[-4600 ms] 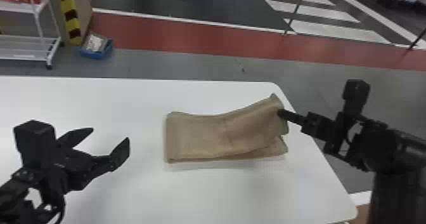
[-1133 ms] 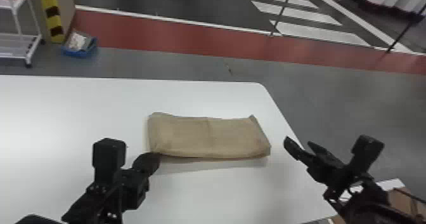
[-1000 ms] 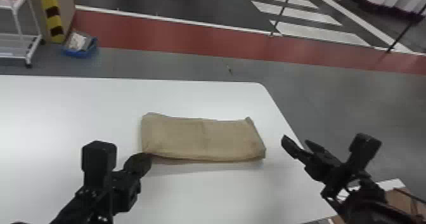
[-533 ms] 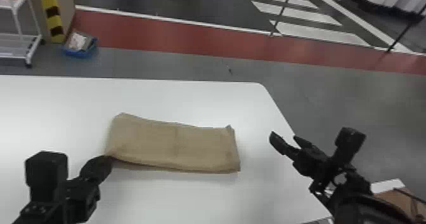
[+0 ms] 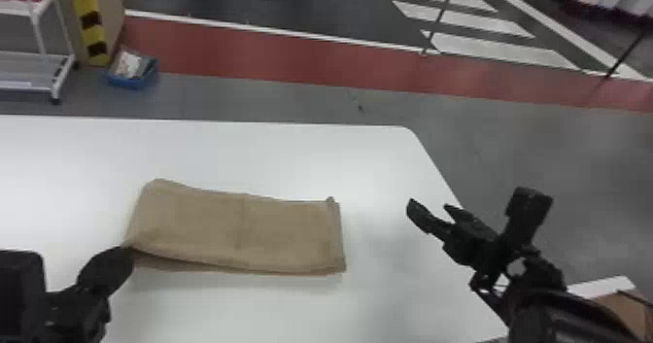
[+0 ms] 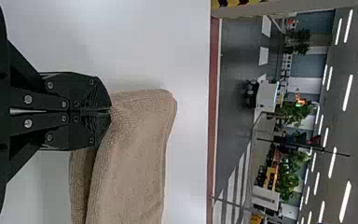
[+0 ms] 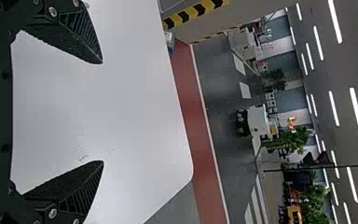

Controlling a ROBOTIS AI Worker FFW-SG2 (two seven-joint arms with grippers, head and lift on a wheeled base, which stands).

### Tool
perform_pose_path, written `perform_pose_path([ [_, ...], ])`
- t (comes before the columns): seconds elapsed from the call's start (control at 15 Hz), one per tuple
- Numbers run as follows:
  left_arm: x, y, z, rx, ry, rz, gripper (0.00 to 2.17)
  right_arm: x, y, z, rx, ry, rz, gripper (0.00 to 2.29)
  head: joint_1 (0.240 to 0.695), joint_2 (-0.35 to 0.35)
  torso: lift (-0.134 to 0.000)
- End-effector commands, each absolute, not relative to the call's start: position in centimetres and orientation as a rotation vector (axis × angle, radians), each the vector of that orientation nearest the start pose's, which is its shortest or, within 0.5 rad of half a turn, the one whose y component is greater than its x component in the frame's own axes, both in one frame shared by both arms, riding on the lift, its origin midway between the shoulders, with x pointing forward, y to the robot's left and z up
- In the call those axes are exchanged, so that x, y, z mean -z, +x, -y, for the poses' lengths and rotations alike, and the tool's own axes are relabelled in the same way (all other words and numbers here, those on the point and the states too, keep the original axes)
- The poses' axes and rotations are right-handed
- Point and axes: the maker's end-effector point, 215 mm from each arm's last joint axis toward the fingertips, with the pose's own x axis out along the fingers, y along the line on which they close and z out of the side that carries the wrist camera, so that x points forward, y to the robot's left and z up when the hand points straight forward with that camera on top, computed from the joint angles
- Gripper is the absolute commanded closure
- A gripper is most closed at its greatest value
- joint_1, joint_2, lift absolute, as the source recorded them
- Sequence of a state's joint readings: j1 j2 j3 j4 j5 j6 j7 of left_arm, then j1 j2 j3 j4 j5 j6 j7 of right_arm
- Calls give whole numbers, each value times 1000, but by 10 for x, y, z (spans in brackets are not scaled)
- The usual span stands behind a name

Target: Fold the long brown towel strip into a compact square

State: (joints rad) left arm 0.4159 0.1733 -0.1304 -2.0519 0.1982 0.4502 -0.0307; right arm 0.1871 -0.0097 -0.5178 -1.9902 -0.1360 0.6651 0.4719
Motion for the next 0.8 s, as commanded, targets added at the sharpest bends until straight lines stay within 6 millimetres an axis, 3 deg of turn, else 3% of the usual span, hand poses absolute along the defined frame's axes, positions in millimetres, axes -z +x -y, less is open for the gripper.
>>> perform_pose_path([
  [0.0, 435, 427, -167, 232, -66, -415, 1916, 383, 482, 391, -16, 204, -351, 130, 695, -294, -124],
  [0.53, 428, 390, -147, 287, -62, -439, 1909, 385, 487, 370, -31, 191, -374, 130, 695, -281, -124],
  [0.6, 427, 390, -148, 285, -58, -434, 1609, 388, 487, 366, -34, 191, -384, 130, 695, -281, -124],
  [0.67, 426, 391, -149, 283, -52, -432, 984, 388, 488, 363, -36, 188, -389, 130, 695, -279, -124],
  [0.73, 421, 394, -153, 279, -31, -420, 164, 389, 487, 361, -39, 191, -396, 127, 695, -277, -124],
])
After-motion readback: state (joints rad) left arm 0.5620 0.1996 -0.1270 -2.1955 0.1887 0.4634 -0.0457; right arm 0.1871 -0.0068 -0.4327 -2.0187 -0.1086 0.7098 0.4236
